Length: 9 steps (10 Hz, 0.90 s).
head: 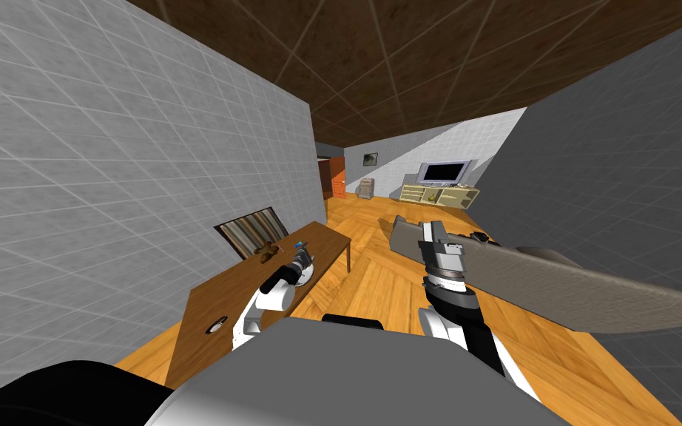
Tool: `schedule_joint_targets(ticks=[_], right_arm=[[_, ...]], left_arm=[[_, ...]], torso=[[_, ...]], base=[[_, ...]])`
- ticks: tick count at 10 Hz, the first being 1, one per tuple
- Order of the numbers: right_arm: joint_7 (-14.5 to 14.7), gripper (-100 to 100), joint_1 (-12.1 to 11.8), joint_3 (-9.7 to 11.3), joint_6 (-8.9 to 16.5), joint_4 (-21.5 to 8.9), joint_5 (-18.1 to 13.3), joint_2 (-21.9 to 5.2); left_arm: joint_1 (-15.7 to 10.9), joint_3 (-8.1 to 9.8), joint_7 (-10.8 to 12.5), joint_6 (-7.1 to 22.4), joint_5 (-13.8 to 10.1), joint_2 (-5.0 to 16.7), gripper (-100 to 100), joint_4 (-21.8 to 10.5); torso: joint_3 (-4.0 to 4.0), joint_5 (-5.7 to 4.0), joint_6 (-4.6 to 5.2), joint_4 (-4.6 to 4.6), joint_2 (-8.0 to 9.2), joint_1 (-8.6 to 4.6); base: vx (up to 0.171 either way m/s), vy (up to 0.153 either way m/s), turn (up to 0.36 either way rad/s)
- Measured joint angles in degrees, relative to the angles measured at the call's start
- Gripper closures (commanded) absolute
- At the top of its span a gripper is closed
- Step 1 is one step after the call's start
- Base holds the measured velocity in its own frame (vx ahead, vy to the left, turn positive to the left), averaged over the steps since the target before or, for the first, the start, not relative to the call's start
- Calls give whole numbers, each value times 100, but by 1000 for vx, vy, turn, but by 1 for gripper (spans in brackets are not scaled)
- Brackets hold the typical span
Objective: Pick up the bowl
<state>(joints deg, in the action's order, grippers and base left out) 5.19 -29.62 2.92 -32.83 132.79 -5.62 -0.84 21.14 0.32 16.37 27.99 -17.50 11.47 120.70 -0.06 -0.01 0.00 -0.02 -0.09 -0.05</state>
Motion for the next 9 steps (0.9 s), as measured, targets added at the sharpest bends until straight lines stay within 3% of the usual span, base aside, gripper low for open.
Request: schedule_joint_targets(ticks=[9], right_arm=[[0, 0, 0, 0, 0, 0, 0, 0]], left_arm=[[-98, 73, 82, 1268, -221, 162, -100, -415]], torso=[[2, 0, -1, 1, 3, 2]], base=[[22, -13, -5]])
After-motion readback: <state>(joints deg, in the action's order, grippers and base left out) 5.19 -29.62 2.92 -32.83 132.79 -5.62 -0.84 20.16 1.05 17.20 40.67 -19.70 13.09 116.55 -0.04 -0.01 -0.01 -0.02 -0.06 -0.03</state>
